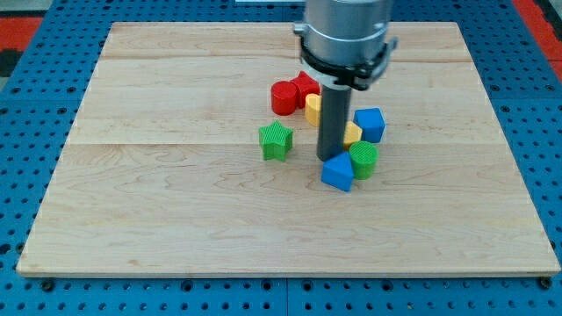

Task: Move the blue blocks yellow hexagon and green circle towards bottom right

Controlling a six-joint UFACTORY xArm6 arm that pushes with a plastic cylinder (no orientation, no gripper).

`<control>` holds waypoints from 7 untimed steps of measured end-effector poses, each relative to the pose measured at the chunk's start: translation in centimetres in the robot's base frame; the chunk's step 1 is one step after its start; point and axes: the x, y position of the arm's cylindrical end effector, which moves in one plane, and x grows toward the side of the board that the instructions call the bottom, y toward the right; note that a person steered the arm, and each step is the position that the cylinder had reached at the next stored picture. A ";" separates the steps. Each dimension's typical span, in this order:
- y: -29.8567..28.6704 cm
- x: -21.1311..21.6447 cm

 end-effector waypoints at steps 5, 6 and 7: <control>-13.8 -10.5; -9.1 -15.0; -4.1 -13.0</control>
